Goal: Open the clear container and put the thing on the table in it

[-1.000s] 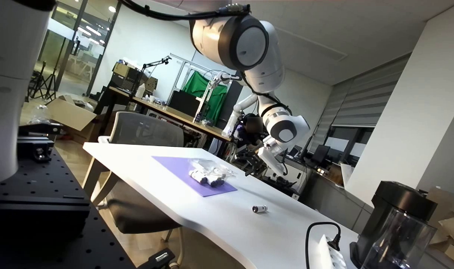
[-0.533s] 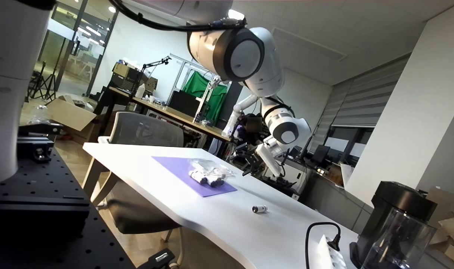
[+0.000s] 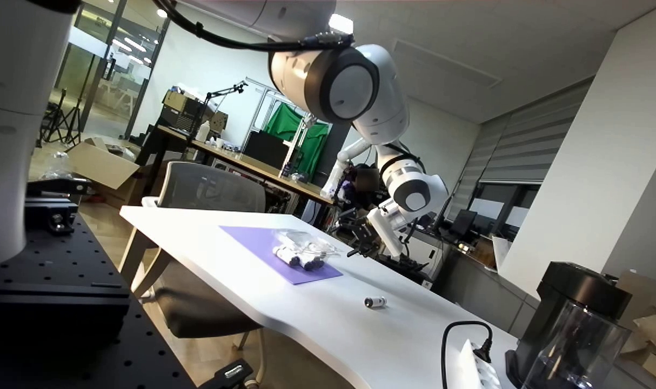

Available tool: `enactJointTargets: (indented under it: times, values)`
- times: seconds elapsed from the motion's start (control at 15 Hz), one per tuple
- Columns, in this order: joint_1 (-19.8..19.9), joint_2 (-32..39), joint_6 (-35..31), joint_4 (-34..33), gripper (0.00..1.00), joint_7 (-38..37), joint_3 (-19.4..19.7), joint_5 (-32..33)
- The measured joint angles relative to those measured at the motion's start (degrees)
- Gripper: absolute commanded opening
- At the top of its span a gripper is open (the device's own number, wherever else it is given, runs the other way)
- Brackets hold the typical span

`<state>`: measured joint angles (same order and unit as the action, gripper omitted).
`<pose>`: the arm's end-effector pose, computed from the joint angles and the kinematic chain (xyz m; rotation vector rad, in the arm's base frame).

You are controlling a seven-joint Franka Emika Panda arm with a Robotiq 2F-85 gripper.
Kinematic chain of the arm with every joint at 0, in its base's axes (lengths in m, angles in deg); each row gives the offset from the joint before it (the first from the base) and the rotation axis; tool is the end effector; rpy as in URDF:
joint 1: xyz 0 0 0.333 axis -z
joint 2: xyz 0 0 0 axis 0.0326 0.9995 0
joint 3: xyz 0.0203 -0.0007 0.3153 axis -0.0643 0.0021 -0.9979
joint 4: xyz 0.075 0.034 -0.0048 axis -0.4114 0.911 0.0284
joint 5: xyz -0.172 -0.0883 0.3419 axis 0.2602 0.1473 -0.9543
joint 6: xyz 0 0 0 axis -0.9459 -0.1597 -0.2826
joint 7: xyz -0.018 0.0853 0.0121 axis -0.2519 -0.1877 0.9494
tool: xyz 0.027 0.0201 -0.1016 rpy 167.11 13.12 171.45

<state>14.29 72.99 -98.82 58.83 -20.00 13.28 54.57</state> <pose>0.7709 -0.1004 0.1364 -2.4099 -0.7274 -0.1412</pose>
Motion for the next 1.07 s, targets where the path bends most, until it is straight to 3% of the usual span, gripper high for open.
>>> enactJointTargets:
  times: [1.07]
  values:
    - [-0.38,0.41,8.80,-4.12,1.00,-4.52,-0.02,0.00]
